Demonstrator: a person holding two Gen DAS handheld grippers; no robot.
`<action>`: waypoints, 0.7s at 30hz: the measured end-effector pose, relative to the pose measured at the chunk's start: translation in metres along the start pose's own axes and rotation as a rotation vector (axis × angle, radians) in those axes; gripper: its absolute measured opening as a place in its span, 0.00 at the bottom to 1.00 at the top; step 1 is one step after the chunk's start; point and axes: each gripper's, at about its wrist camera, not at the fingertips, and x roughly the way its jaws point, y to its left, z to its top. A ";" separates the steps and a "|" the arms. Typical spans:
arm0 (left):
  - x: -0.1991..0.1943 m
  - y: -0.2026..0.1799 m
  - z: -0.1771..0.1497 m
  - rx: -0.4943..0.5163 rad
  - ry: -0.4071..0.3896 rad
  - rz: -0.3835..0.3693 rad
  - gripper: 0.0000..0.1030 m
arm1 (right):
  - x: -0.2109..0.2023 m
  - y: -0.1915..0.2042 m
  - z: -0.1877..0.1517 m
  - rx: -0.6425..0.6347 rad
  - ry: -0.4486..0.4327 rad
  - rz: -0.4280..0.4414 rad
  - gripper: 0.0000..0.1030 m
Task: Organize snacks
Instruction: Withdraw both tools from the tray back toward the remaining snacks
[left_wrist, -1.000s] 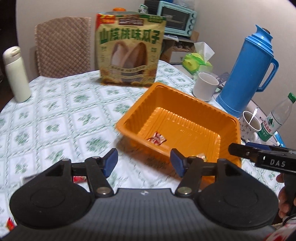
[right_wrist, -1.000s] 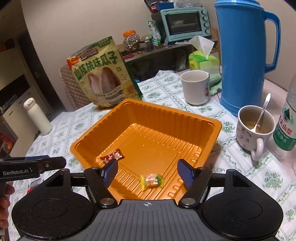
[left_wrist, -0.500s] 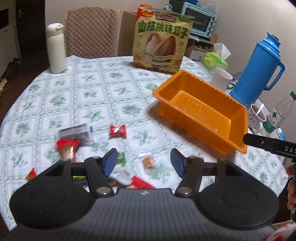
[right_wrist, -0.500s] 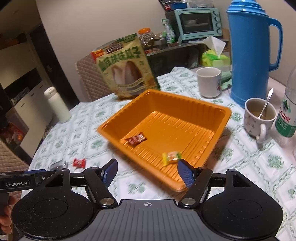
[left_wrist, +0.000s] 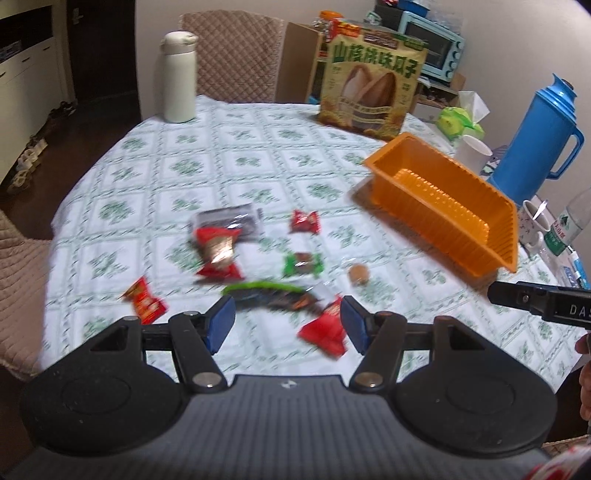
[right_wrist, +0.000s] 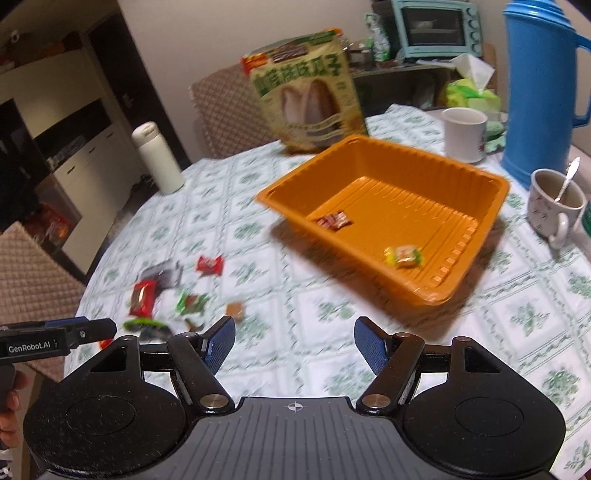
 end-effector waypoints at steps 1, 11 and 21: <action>-0.002 0.003 -0.002 -0.003 0.001 0.009 0.58 | 0.002 0.004 -0.002 -0.006 0.008 0.004 0.69; -0.018 0.041 -0.024 -0.068 0.002 0.057 0.58 | 0.026 0.040 -0.022 -0.023 0.105 0.079 0.69; -0.021 0.073 -0.037 -0.101 0.010 0.081 0.58 | 0.061 0.077 -0.031 -0.012 0.173 0.103 0.69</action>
